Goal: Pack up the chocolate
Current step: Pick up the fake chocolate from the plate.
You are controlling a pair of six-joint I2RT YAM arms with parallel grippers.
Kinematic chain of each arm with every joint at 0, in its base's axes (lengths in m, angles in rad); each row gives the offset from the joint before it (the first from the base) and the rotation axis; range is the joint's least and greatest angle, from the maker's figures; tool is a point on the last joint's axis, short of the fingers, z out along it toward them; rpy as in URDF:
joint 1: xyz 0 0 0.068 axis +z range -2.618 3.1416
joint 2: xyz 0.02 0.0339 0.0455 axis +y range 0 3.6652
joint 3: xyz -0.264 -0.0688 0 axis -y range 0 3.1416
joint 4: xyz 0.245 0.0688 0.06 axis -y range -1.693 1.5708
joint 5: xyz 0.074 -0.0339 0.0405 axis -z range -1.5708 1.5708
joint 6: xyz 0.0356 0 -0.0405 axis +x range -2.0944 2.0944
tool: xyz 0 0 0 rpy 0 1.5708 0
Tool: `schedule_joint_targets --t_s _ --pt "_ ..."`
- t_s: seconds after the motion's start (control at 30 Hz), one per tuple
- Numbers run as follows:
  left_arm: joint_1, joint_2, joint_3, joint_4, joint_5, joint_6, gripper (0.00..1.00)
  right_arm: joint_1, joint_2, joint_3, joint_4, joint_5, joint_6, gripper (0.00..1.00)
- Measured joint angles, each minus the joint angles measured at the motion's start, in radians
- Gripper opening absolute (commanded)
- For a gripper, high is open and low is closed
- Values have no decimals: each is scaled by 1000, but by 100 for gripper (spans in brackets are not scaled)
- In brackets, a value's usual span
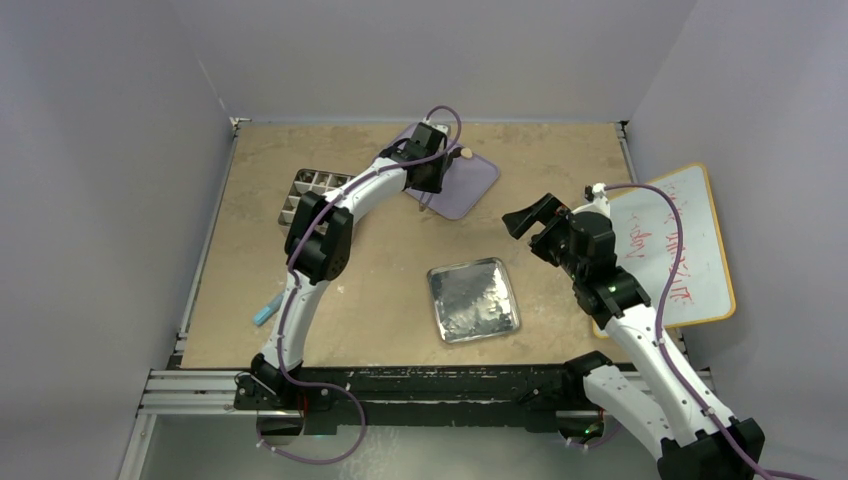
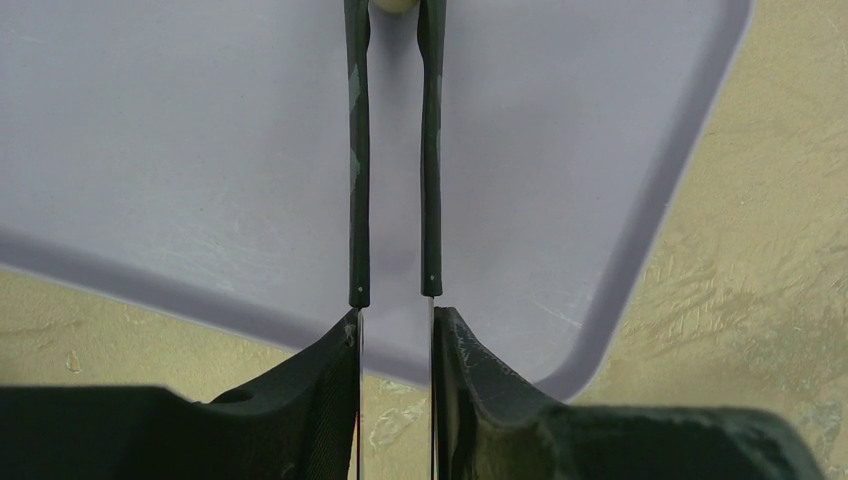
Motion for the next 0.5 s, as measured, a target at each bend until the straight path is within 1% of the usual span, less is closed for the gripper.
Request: schedule_joint_targets --t_s 0.27,0.5 --pt "0 -14 -16 -32 3 0 25 0 0 0 0 14 0 98" --pt "0 -68 -30 -54 3 -1 24 0 0 0 0 17 -1 98"
